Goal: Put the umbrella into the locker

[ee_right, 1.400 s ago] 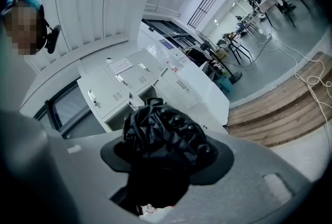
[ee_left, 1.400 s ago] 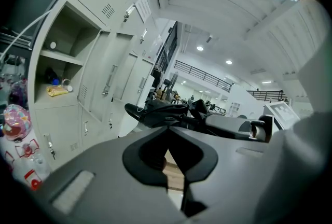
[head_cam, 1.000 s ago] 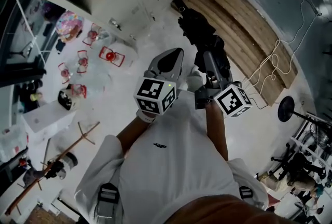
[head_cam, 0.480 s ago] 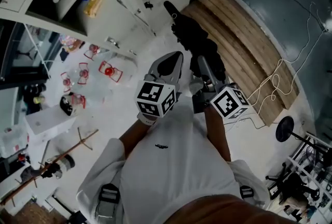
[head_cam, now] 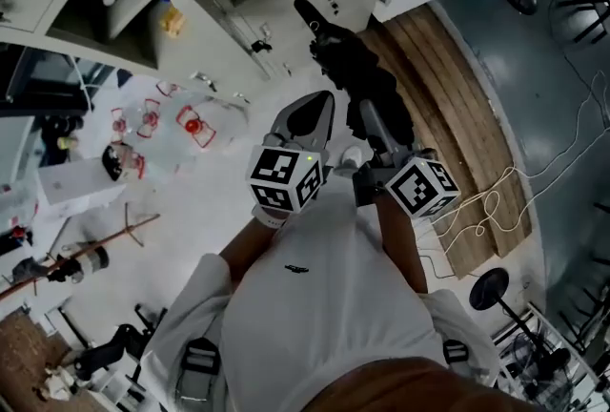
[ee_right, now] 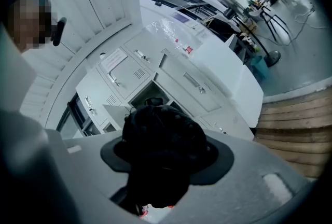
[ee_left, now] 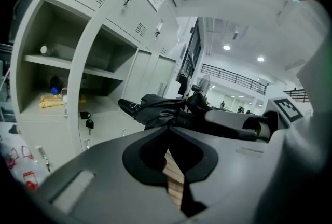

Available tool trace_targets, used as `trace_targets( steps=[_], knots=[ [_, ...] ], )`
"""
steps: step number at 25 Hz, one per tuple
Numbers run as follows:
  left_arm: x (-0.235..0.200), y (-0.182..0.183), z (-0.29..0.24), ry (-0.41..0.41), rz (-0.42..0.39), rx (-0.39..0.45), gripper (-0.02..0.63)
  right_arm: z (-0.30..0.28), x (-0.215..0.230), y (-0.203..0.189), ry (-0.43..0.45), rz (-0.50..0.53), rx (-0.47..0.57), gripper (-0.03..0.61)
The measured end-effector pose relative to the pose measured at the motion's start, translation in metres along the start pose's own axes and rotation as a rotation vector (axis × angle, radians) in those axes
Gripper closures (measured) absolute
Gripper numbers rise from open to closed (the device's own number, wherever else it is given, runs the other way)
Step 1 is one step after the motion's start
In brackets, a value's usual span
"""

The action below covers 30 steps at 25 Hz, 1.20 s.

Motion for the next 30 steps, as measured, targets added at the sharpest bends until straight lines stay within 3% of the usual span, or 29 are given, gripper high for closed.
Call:
trace_targets(
  steps=[7, 16, 30],
  knots=[
    [0.013, 0.011, -0.036, 0.137, 0.041, 0.058, 0.600, -0.035, 0.044, 0.040, 0.108, -0.010, -0.080, 0.325],
    [0.003, 0.015, -0.031, 0.292, 0.102, 0.097, 0.600, -0.067, 0.057, 0.051, 0.177, -0.030, -0.154, 0.325],
    [-0.030, 0.034, -0.081, 0.252, 0.156, 0.064, 0.600, -0.123, 0.057, 0.063, 0.161, -0.006, -0.199, 0.325]
  ],
)
Point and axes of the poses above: the fingertips, and each gripper's own axes: z backward along the fingers, x to its right, y out of its top, the point moved 10 cm from there along z, backward along the fingers, and after that the axes turned 10 degrees about y, right-handed, at the moved point
